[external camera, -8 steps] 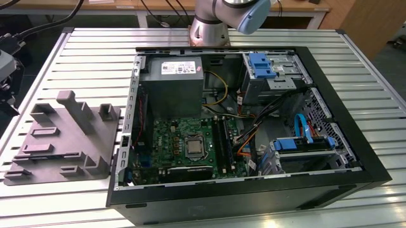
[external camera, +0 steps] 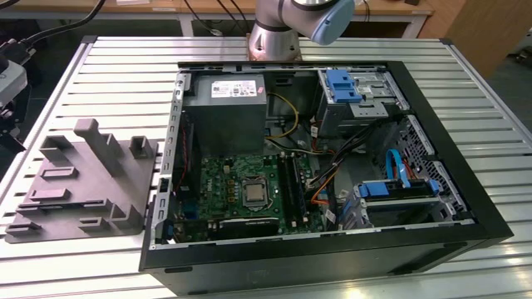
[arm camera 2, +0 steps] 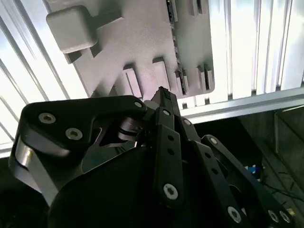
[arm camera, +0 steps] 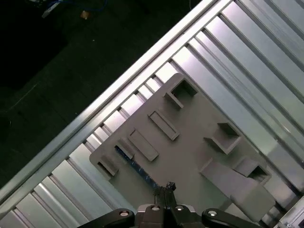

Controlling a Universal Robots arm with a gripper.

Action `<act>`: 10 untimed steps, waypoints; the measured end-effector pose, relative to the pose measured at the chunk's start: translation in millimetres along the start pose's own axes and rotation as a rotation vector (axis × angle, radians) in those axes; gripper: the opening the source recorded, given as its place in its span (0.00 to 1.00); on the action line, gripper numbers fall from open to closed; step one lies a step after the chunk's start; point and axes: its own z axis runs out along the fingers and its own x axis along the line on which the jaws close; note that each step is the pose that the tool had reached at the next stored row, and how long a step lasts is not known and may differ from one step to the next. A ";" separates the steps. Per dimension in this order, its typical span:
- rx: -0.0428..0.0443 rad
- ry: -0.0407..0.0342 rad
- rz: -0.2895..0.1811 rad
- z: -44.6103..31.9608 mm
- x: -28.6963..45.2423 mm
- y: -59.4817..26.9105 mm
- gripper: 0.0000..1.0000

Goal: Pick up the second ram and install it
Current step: 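Pick up the second ram and move it above second insertion slot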

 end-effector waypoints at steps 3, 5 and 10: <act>-0.0006 0.0016 -0.045 0.1 0.0 0.0 0.10; -0.0012 0.0028 -0.082 0.3 0.0 0.0 0.10; -0.0022 0.0054 -0.155 0.5 0.0 0.0 0.10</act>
